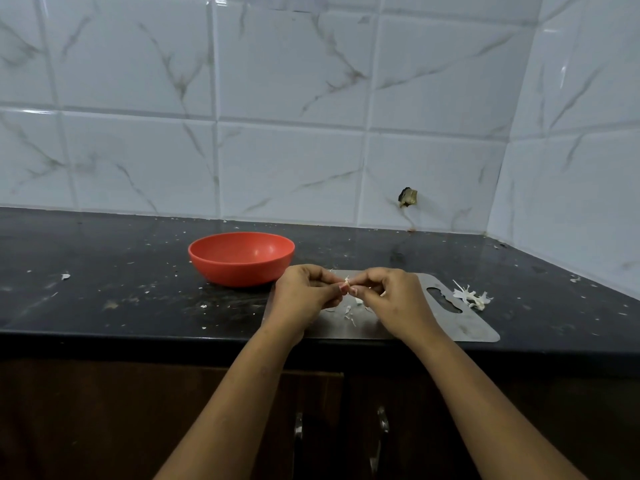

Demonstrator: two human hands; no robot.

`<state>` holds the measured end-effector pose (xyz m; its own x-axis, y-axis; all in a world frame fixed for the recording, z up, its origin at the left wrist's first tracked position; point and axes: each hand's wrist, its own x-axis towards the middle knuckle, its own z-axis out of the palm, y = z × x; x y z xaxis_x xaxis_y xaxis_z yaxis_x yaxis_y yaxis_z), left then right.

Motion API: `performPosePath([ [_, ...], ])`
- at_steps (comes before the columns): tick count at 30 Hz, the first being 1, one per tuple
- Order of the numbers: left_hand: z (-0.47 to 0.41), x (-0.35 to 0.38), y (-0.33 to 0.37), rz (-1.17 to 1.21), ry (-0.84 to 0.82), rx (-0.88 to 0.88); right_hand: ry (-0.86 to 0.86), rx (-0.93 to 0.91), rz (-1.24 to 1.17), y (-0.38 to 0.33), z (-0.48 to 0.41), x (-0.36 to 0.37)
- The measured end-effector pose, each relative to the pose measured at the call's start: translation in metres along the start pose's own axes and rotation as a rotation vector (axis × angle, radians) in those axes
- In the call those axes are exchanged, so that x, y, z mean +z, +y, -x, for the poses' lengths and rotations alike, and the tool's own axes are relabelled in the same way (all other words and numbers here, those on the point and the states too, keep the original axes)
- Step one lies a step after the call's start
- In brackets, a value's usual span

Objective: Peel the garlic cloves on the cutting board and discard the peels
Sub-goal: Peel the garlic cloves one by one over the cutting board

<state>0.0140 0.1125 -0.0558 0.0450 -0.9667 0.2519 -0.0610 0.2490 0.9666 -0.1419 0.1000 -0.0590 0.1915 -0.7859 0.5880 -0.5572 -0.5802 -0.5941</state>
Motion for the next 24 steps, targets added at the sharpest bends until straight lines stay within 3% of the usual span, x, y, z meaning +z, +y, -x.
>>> performPosePath([
  [5, 0.0035, 0.0001, 0.0027, -0.023, -0.013, 0.044, 0.015, 0.02, -0.073, 0.0007, 0.0007, -0.0024],
  [10, 0.0055, 0.0054, 0.0022, -0.162, 0.064, 0.123, -0.007, 0.0, 0.006, 0.0011, 0.0013, -0.0006],
  [24, 0.0082, 0.0046, 0.0016, -0.328, 0.043, 0.2, -0.064, -0.049, 0.131, 0.0044, 0.0019, 0.001],
])
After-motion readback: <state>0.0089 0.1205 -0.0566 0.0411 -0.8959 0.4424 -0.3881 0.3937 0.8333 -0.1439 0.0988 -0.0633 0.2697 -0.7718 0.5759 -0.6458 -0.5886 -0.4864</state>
